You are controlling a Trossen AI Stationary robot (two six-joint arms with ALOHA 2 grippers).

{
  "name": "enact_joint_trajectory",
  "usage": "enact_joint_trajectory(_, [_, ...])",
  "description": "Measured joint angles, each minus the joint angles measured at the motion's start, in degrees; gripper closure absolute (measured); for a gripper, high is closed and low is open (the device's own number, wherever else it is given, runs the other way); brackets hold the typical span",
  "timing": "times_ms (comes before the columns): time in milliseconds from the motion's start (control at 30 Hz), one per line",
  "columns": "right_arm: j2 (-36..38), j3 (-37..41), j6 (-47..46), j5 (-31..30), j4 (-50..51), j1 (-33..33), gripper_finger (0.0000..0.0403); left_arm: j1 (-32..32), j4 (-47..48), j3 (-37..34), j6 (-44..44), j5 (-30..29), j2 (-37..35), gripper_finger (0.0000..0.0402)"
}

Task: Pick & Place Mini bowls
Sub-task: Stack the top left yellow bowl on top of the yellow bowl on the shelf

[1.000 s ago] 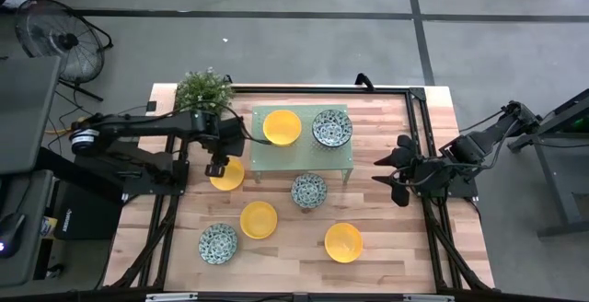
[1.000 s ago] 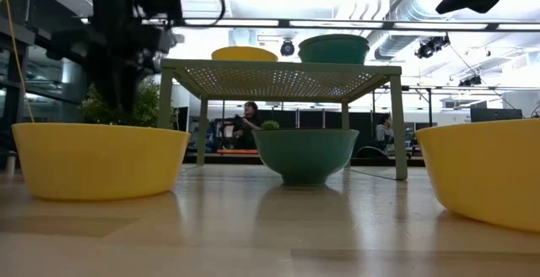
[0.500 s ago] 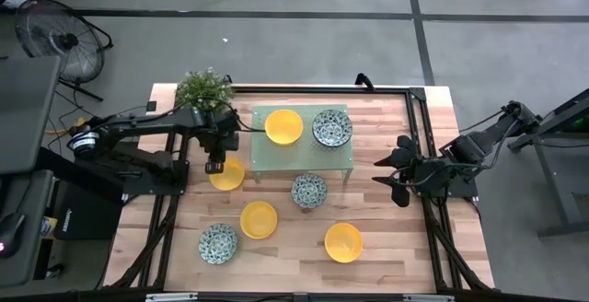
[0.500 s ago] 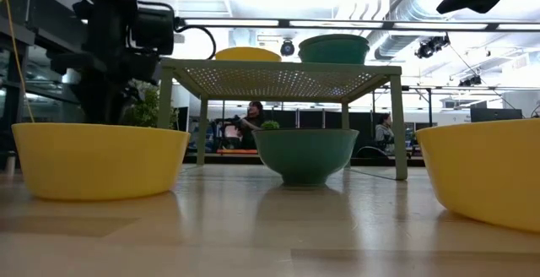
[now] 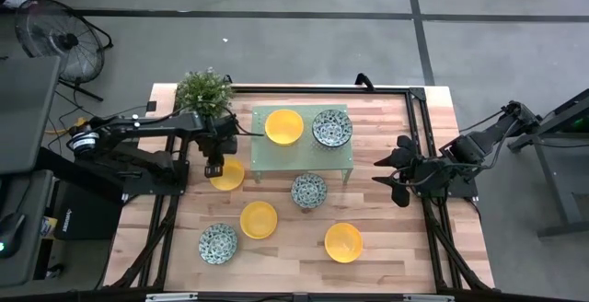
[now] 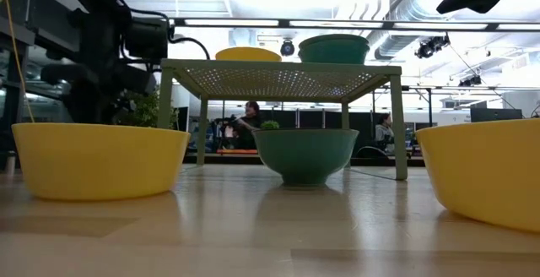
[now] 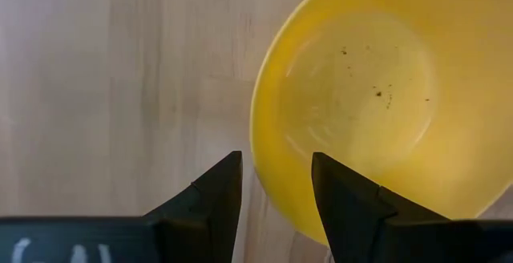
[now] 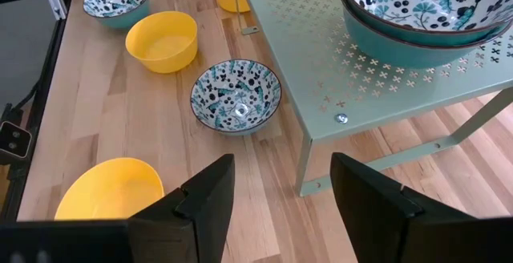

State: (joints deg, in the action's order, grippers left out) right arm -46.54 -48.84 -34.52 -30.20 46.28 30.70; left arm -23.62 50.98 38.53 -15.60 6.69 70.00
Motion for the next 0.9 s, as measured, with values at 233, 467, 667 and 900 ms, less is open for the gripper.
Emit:
enact_joint_trajectory(233, [0.00,0.00,0.00,0.02,0.00,0.00,0.0208,0.00,-0.02,-0.01,0.49,-1.70,0.00,0.0305])
enact_joint_trajectory(467, [0.00,0.00,0.00,0.69,0.00,0.00,0.0208,0.00,0.37,-0.01,0.42,-1.02,0.00,0.0392])
enact_joint_trajectory(667, [0.00,0.00,-0.15,0.89,0.00,0.00,0.0208,0.00,0.24,0.01,-0.49,-0.91,0.00,0.0398])
enact_joint_trajectory(900, [0.00,0.00,-2.00,0.83,-0.09,-0.02,0.0208,0.00,4.16,3.55,-0.95,-1.34,0.00,0.0400])
